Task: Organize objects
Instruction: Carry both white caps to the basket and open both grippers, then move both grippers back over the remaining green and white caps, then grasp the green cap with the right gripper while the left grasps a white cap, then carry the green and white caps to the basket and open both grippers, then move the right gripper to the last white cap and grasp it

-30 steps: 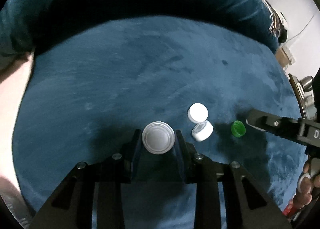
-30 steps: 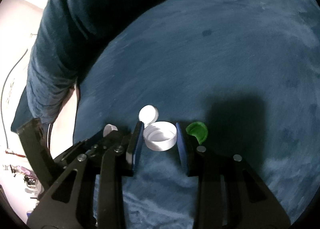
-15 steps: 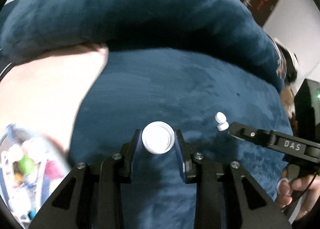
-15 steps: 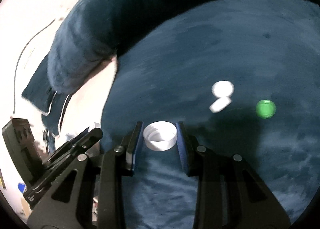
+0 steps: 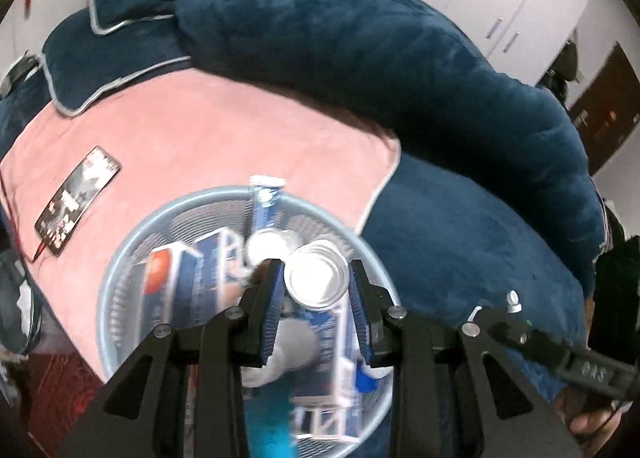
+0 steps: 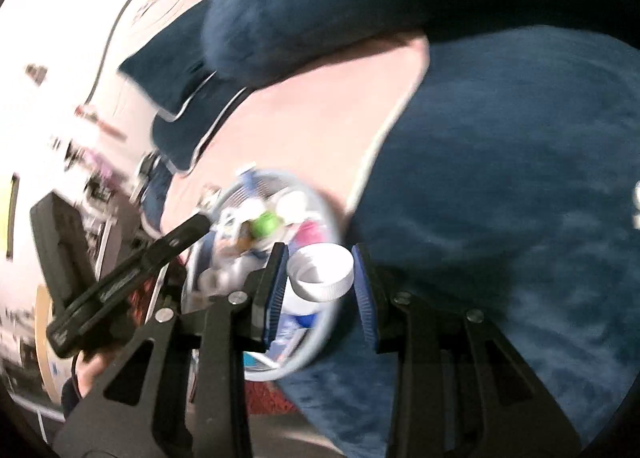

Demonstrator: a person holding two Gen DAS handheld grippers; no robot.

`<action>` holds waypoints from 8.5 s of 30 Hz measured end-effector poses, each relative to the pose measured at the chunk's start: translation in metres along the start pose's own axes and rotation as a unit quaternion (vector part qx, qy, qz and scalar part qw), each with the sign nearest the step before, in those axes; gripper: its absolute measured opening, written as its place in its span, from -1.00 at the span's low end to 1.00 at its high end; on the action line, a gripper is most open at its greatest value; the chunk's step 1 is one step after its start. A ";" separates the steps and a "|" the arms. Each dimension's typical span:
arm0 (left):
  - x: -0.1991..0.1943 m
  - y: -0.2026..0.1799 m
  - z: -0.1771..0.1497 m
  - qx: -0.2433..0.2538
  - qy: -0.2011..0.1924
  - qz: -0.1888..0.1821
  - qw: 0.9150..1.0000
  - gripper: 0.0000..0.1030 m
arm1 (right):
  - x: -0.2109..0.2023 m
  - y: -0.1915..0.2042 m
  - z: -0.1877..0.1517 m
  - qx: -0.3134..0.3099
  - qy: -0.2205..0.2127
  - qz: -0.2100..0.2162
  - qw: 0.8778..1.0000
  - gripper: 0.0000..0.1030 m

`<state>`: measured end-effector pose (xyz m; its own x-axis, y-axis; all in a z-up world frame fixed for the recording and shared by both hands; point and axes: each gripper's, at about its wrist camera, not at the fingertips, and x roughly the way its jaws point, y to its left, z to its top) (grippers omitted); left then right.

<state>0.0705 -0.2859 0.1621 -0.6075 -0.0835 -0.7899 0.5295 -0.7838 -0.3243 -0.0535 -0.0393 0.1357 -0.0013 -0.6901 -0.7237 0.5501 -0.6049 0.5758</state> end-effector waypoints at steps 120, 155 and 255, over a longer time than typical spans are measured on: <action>0.169 -0.255 -0.112 0.176 0.206 -0.038 0.962 0.99 | -0.116 -0.312 -0.034 0.205 -0.066 -0.254 0.943 0.92; 0.229 -0.353 -0.116 0.106 0.235 -0.172 0.951 -0.39 | -0.161 -0.322 -0.059 0.289 -0.126 -0.172 0.933 -0.23; 0.058 -0.143 -0.040 0.119 0.038 0.030 0.992 0.99 | -0.044 -0.270 0.026 0.139 -0.096 -0.301 0.939 0.72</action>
<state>-0.0165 -0.1545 0.1419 -0.5277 -0.0940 -0.8442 0.4029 -0.9026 -0.1514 -0.2242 0.1440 0.0216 -0.4072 -0.2336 -0.8830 0.1630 -0.9698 0.1814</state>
